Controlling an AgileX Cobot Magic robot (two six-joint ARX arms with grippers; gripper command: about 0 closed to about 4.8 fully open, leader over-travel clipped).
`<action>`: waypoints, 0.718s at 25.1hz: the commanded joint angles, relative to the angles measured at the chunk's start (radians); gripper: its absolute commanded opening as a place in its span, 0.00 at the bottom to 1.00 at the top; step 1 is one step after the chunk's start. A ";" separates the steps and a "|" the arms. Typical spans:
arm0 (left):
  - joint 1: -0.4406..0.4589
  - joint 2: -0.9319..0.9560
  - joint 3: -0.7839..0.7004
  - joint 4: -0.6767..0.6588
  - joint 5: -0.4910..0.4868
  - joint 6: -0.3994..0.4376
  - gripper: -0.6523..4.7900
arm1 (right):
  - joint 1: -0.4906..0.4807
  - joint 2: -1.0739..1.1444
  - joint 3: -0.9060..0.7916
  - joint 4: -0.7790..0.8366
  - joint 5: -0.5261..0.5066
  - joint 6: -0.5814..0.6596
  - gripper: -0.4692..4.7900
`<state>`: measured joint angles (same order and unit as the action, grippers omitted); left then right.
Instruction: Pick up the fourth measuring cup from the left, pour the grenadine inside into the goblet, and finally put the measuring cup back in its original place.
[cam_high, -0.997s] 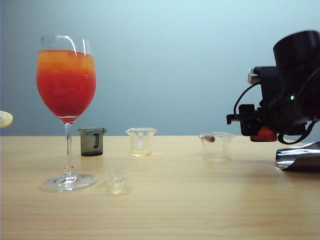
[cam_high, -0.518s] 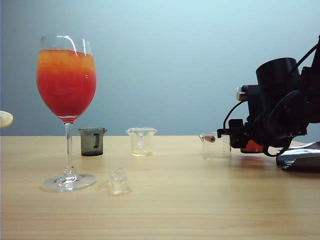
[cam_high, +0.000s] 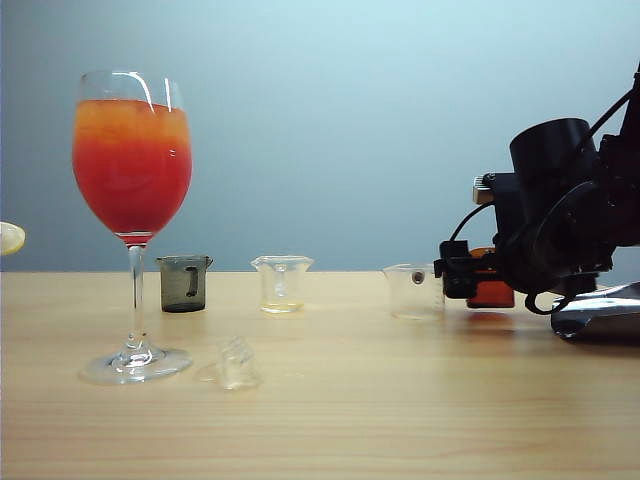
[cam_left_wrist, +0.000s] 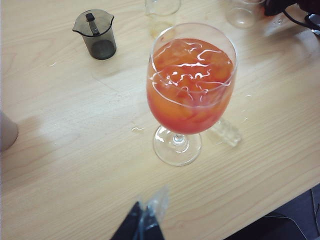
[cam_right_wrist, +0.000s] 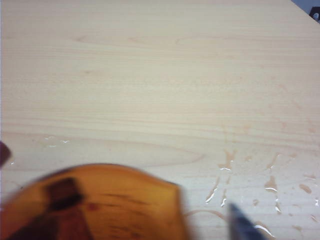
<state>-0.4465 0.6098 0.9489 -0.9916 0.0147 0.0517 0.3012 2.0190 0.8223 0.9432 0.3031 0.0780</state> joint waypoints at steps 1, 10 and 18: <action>-0.001 -0.001 0.005 0.005 0.000 0.000 0.11 | 0.000 -0.005 0.004 0.019 0.001 0.001 0.92; -0.001 -0.001 0.005 0.005 0.000 0.000 0.11 | 0.003 -0.059 -0.002 -0.040 0.012 0.000 0.94; -0.001 0.000 0.005 0.006 0.000 0.000 0.11 | 0.019 -0.291 -0.050 -0.319 0.004 0.000 0.98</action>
<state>-0.4469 0.6098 0.9489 -0.9916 0.0147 0.0517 0.3168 1.7573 0.7856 0.6373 0.3134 0.0776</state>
